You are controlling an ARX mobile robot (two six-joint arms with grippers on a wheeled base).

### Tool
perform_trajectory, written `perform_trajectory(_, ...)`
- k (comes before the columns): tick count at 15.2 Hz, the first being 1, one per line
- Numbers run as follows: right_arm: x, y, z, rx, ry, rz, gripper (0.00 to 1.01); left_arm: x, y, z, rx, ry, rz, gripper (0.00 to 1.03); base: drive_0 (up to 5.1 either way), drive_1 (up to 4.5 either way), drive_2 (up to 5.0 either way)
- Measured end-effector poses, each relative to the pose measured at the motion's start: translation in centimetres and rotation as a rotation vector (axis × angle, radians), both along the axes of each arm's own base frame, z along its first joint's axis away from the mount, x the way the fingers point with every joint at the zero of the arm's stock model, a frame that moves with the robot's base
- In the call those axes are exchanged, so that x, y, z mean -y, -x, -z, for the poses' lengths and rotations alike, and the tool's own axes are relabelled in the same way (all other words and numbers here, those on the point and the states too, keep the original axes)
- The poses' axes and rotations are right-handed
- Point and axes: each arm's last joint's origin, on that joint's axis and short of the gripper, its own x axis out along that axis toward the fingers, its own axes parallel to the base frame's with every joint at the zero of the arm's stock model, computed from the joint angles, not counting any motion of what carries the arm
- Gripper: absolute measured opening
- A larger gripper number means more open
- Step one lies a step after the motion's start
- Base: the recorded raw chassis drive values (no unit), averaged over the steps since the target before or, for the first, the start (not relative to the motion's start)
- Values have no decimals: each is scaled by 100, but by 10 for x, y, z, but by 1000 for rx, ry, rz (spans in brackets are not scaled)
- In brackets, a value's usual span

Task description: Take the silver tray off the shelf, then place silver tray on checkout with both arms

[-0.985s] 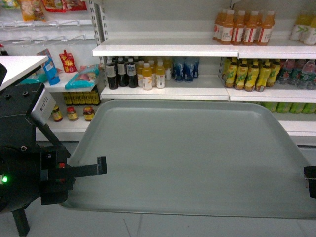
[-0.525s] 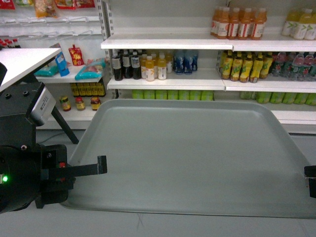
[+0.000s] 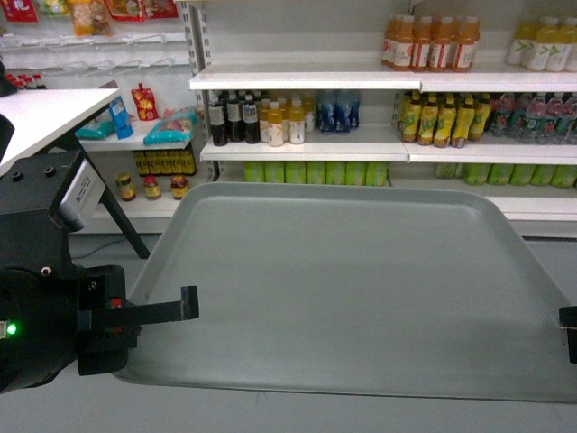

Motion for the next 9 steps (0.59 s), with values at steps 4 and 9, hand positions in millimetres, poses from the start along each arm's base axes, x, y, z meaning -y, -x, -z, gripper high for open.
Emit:
perform_trajectory(4, 0, 0, 0, 1, 0, -1, 2, 0, 0, 0, -4, -2, -2, 2, -459, 278, 278)
perform_trajectory(9, 0, 0, 0, 2, 0, -1, 2, -1, 0, 0, -5, -4, -3, 2, -491, 245, 245)
